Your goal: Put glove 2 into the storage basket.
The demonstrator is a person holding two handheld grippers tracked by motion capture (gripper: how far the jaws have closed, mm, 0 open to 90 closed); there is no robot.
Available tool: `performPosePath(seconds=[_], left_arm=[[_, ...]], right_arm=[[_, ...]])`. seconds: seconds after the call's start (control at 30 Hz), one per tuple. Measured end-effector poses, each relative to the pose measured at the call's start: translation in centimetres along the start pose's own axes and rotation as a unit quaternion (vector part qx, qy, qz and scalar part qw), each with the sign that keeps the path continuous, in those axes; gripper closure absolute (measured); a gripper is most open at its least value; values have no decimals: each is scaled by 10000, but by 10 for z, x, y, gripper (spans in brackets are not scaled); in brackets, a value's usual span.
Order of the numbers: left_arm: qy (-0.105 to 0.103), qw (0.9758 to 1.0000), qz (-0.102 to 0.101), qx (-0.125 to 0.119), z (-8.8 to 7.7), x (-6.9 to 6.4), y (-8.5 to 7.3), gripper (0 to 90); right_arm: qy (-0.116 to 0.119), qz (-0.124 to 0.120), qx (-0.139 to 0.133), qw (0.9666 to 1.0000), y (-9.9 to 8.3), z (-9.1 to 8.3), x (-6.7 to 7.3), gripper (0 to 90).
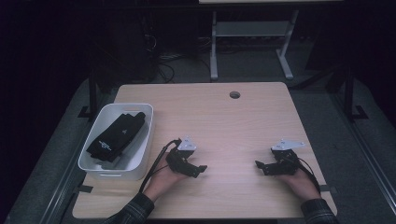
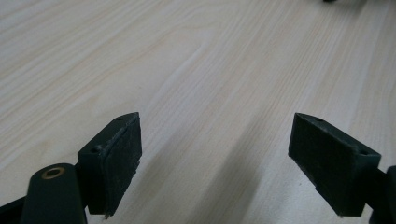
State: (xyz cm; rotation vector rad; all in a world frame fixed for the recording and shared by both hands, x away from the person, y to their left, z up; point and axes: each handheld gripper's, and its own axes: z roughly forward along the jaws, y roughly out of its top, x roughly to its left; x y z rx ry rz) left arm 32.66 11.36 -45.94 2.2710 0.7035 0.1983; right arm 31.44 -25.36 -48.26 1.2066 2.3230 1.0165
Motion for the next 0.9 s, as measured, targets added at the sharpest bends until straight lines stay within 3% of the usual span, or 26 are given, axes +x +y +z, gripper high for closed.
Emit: performPosePath(seconds=[0.2,0.3,0.5,0.9], left_arm=[[60,9999,48,99,9,-2,-5,165],[233,9994,224,119,11,-3,-8,150],[148,9993,322,-134,13,-2,-14,123],[126,9993,315,-133,13,-2,-14,124]], right_arm=[[0,0,-1,10000,0,0,0,129],[0,-1,0,10000,0,0,0,129],[-1,-2,0,10000,0,0,0,130],[-9,0,-7,10000,0,0,0,129]])
